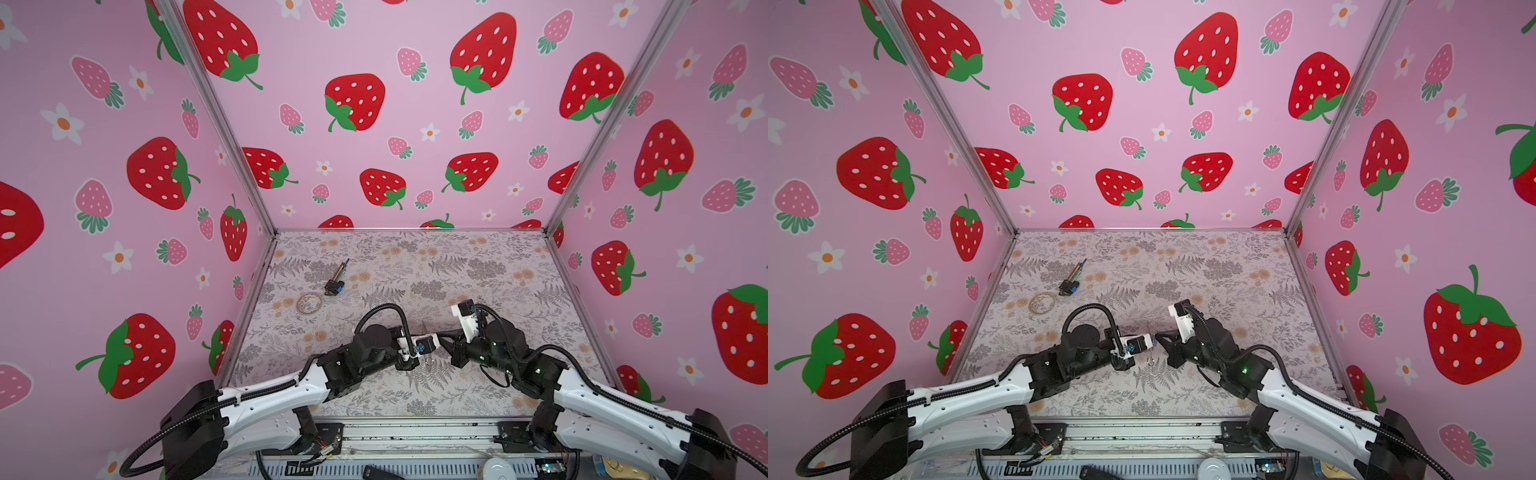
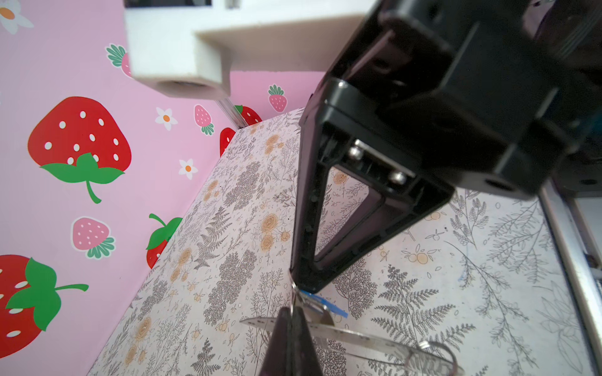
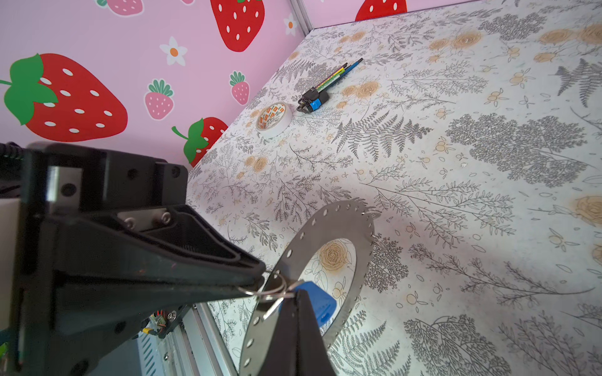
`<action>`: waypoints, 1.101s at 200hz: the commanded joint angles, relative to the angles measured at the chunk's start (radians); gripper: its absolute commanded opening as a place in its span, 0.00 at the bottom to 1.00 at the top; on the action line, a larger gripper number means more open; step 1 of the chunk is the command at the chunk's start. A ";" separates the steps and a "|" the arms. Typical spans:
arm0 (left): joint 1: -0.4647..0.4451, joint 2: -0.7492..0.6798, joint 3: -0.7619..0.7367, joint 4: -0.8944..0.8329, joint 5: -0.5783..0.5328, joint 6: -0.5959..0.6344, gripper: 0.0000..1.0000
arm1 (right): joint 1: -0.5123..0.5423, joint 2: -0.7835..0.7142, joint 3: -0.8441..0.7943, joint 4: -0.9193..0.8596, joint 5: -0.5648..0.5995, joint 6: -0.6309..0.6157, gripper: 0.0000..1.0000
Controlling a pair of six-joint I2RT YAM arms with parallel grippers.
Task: Put the keys on the keyring
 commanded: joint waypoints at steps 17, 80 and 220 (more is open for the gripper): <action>-0.013 -0.040 0.017 0.085 -0.012 0.012 0.00 | -0.012 0.012 -0.011 -0.060 0.034 0.065 0.00; 0.020 -0.014 0.038 0.074 -0.002 -0.073 0.00 | -0.011 -0.029 -0.018 -0.053 0.052 0.028 0.00; 0.049 0.003 0.051 0.061 0.008 -0.102 0.00 | -0.012 -0.081 -0.049 -0.033 0.038 0.029 0.00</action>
